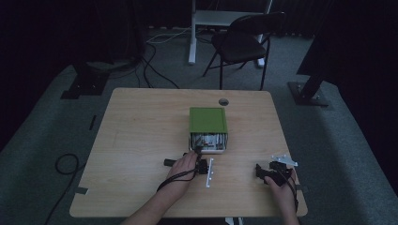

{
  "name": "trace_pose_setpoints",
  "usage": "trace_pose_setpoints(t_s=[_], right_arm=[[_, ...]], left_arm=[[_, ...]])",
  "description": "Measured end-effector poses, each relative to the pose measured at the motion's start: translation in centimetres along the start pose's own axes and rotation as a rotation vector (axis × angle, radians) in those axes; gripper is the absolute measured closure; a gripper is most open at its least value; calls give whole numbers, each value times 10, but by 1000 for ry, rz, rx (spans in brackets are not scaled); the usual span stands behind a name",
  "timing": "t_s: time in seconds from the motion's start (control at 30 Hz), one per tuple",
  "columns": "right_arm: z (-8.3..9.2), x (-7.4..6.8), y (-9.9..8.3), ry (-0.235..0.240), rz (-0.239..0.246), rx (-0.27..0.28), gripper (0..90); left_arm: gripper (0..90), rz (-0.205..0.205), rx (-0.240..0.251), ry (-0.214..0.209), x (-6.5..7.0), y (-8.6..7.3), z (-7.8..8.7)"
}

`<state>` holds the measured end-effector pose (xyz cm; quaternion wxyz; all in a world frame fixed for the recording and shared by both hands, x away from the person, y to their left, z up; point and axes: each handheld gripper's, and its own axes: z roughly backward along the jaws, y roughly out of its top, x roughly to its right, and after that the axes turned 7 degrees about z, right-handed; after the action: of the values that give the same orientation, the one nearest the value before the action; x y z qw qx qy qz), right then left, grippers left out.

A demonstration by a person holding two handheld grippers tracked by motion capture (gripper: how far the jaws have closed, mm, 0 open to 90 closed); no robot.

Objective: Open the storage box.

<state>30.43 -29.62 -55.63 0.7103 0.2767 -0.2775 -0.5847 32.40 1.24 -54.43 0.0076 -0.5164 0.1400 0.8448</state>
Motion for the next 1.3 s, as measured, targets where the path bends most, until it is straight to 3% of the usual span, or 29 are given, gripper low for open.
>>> trace_pose_setpoints(t_s=[0.17,0.27,0.4,0.53,1.13,1.3], right_arm=[[0,0,0,0,1,0,112],[0,0,0,0,1,1,112],[0,0,0,0,0,0,112],[0,0,0,0,0,0,112],[0,0,0,0,1,0,112],[0,0,0,0,1,0,112]], left_arm=[[726,12,4,-5,0,0,1],[727,-3,22,3,2,-1,1],[726,14,11,-3,2,0,4],[728,10,2,-21,2,2,8],[729,-13,7,-25,12,6,28],[730,-2,8,-27,15,7,32]])
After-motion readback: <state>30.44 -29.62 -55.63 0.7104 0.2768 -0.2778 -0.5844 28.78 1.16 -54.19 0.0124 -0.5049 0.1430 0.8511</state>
